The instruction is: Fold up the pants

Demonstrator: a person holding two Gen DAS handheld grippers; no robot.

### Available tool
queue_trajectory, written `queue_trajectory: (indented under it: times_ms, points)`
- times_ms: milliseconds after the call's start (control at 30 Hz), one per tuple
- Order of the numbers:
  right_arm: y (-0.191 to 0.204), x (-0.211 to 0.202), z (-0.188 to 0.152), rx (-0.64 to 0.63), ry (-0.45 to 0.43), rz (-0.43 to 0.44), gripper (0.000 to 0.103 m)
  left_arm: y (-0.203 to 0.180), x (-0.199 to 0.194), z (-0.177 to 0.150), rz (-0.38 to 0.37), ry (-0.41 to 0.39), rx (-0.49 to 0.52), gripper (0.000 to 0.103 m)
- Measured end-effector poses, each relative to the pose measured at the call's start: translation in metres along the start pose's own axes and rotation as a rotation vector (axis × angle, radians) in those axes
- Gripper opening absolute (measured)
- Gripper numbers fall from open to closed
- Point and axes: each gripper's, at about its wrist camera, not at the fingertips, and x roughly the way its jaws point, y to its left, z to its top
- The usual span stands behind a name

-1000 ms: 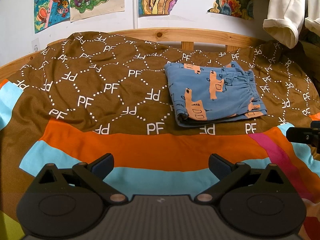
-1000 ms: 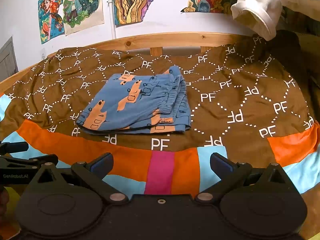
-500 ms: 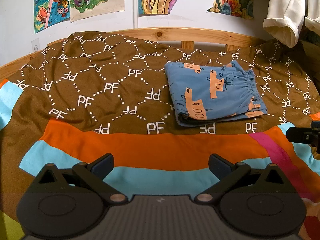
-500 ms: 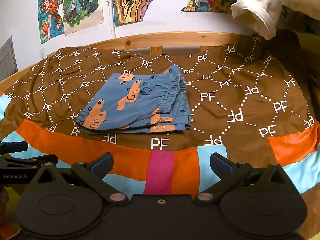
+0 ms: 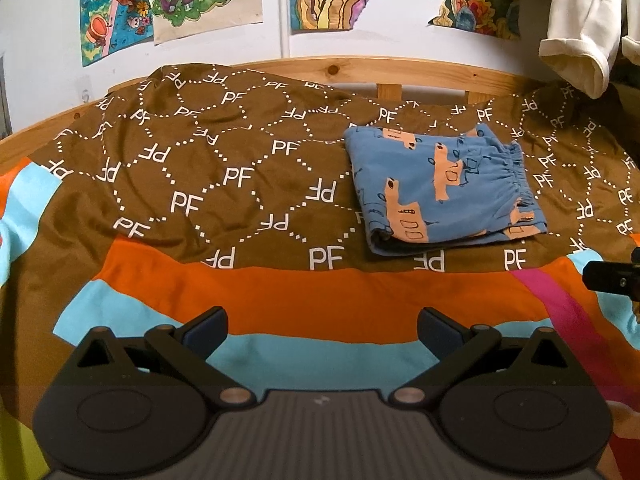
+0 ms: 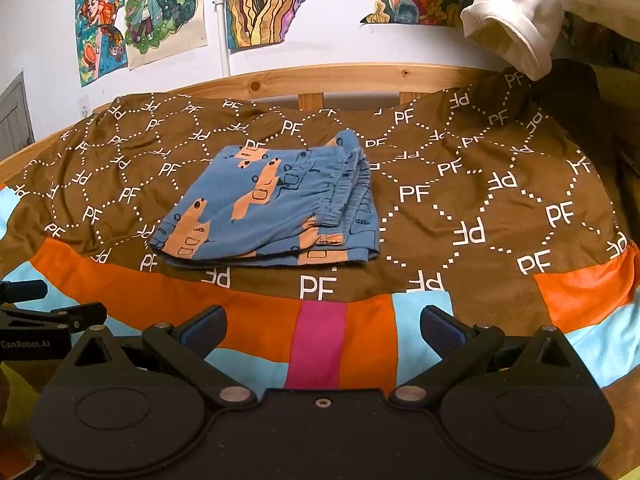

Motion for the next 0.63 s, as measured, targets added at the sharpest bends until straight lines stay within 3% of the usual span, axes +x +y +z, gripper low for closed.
queue_trajectory:
  times_ms: [633]
  points:
    - [0.0025,0.0013,-0.0001,0.001,0.007,-0.004,0.102,-0.0020,0.0024,-0.0012,-0.007,0.013,0.016,0.103]
